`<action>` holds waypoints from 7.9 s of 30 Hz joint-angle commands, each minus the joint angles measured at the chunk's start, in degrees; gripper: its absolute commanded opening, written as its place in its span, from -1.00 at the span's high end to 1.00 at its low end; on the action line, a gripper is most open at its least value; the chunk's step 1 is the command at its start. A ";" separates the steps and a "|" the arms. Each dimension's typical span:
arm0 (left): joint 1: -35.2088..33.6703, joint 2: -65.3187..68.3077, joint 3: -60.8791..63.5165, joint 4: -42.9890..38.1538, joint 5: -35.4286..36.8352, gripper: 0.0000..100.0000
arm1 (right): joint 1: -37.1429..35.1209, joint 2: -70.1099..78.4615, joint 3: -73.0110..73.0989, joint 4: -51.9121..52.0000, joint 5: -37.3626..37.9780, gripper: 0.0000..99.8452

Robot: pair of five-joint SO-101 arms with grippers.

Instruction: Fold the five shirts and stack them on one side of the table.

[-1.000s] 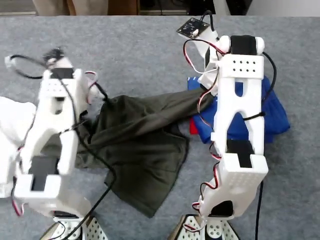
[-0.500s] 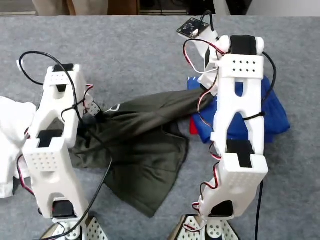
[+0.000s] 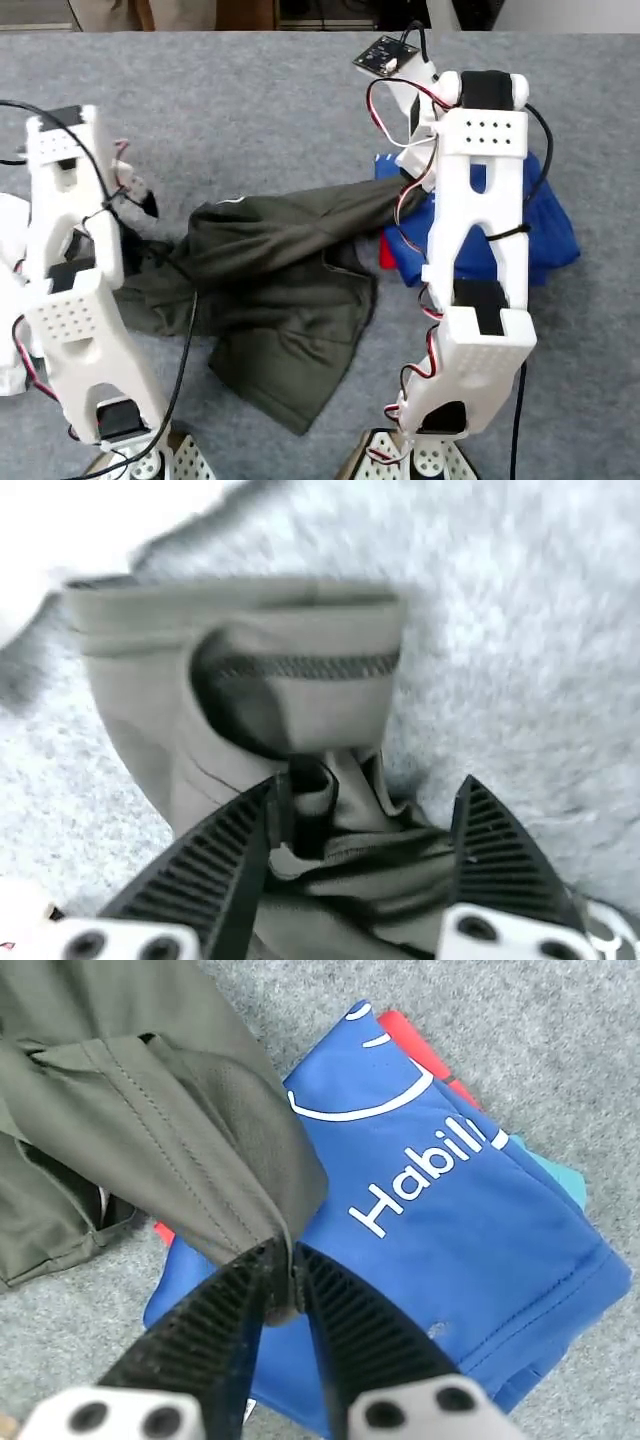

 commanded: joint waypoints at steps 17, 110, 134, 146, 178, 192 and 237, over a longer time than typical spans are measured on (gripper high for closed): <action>11.16 14.46 -3.87 -0.70 3.25 0.61 | -0.22 -0.57 -0.22 -0.53 0.53 0.99; 4.75 -5.93 -2.64 -10.64 11.96 0.59 | 1.98 -0.84 2.77 -3.34 2.73 0.99; 4.75 -5.93 0.00 -14.59 12.04 0.81 | 1.89 -0.84 2.77 -3.34 2.64 0.99; 4.84 -3.56 1.14 -18.37 13.63 0.82 | 1.89 -0.84 2.77 -3.34 2.64 0.99; -6.33 -28.97 -53.63 1.76 -0.70 0.96 | -4.18 -1.01 -64.31 -8.09 -32.35 0.99; -20.13 -59.30 -53.01 1.76 -17.49 0.96 | -9.27 -27.03 -62.37 -15.91 -32.44 0.99; -23.47 -116.26 88.88 -41.23 -30.42 0.96 | -53.85 -45.23 42.77 2.81 -31.91 0.76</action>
